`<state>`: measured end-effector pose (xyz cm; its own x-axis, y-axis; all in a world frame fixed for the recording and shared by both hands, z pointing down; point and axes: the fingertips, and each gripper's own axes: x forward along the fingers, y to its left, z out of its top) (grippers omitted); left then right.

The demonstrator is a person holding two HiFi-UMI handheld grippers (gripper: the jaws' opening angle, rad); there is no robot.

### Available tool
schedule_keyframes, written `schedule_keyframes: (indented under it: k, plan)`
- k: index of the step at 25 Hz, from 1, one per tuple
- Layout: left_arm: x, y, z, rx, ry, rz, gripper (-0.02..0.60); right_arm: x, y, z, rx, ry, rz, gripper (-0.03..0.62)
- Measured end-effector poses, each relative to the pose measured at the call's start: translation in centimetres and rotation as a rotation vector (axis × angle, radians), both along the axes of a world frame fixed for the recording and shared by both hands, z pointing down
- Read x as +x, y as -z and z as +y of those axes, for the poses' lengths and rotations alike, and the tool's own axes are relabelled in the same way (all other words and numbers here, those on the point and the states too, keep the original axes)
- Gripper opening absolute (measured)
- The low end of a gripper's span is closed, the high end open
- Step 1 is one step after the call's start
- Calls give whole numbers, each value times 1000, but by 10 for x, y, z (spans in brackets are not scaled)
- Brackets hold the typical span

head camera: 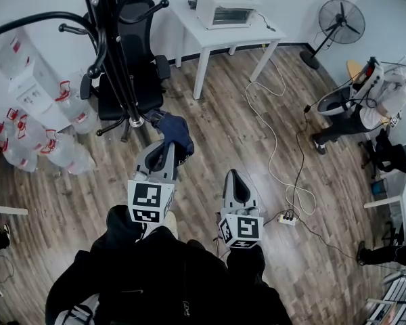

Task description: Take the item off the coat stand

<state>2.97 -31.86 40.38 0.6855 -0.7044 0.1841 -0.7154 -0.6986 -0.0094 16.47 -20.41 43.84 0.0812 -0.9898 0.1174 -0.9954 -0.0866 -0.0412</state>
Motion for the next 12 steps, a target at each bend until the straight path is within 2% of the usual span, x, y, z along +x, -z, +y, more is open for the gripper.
schedule_keyframes:
  k: [12]
  plan:
    - [-11,19,80,42,37,-2,31,0,13,57,34,57,3,15]
